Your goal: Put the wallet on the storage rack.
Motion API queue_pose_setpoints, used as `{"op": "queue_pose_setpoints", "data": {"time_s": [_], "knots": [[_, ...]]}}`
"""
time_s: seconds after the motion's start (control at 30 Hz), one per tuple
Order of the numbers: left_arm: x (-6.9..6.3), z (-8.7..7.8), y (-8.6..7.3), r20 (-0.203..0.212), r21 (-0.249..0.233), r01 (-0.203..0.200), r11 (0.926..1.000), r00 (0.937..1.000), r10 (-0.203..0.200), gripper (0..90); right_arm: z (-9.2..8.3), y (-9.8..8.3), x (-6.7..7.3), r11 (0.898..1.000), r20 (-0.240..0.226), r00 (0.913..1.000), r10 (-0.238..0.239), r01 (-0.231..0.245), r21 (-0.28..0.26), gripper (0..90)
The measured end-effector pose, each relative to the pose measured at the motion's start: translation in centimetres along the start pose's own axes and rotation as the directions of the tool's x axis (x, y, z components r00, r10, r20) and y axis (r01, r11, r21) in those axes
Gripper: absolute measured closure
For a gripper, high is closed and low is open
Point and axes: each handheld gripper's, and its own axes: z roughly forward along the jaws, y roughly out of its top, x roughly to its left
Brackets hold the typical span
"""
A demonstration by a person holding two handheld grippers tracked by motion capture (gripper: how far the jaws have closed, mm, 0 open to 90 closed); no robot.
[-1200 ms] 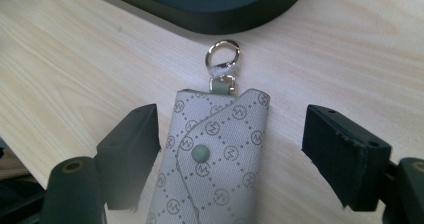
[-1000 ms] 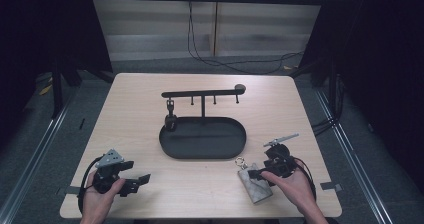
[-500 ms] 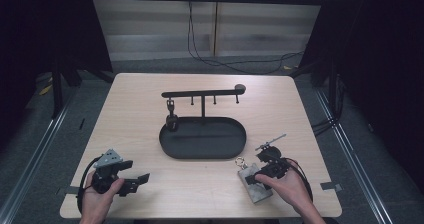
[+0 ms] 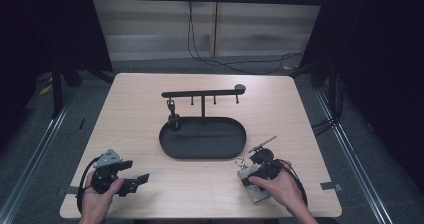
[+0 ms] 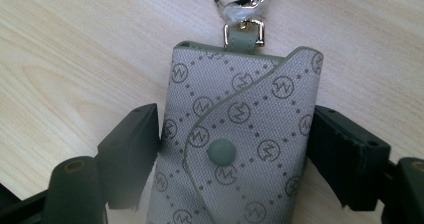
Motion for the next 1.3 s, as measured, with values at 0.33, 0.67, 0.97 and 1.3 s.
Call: {"op": "queue_pose_setpoints", "data": {"time_s": [0.33,0.67,0.97,1.3], "knots": [[0.0,0.0,0.0,0.001,0.001,0.007,1.0000,1.0000,-0.007,18.5,-0.3,0.4,0.0,0.999,0.008,0.9996,0.026,-0.026,0.023,32.5],[0.1,0.0,-0.1,0.004,0.004,0.010,0.9999,0.9999,-0.010,18.5,-1.0,1.0,0.0,0.996,0.006,0.9998,0.017,-0.017,0.086,34.9],[0.2,-0.1,0.0,0.004,-0.001,0.015,0.9999,0.9999,-0.015,18.5,-2.3,1.7,0.0,0.994,0.020,0.9997,-0.015,0.012,0.110,35.3],[0.2,-0.1,0.0,0.004,-0.001,0.017,0.9999,0.9998,-0.017,18.5,-3.7,2.6,-0.3,0.991,0.023,0.9996,-0.019,0.016,0.132,35.3]]}}
